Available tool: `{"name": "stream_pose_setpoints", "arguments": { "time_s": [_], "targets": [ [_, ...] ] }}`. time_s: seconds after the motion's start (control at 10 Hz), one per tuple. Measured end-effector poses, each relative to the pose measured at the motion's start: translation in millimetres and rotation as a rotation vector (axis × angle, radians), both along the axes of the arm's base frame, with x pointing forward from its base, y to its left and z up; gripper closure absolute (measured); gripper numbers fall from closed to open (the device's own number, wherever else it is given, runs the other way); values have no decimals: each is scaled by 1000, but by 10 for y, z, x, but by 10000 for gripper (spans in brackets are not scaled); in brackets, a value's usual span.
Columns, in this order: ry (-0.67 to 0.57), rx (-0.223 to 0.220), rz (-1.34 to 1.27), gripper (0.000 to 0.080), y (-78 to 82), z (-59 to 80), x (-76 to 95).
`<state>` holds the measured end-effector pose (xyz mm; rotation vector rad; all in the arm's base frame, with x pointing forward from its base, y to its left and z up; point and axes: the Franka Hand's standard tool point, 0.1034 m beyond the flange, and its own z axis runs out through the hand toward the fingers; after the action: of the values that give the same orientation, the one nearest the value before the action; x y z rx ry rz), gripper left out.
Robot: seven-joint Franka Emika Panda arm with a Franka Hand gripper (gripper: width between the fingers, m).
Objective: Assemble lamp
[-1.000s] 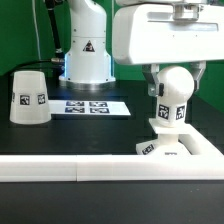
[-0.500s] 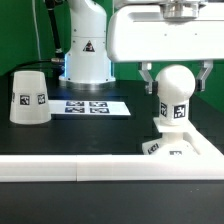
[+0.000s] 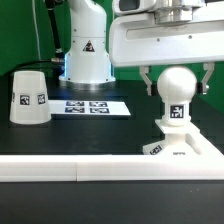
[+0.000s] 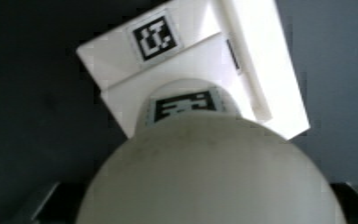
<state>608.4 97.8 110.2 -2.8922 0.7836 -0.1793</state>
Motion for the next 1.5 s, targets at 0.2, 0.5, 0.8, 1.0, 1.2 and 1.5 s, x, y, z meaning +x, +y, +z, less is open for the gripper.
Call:
{"name": "stream_pose_setpoints", "arguments": {
  "time_s": [0.2,0.5,0.8,1.0,1.2,1.5],
  "targets": [
    [56,62,-197,220,25,-9,-18],
    [97,110,-371,220,45,-13,-32],
    [126,147,-566,220,71,-14,-37],
    [160,186,-778,220,92,-17,-44],
    [193,213,-953,220,153,-24,-60],
    [228,261,-1119,220,165,-17,-53]
  ]
}}
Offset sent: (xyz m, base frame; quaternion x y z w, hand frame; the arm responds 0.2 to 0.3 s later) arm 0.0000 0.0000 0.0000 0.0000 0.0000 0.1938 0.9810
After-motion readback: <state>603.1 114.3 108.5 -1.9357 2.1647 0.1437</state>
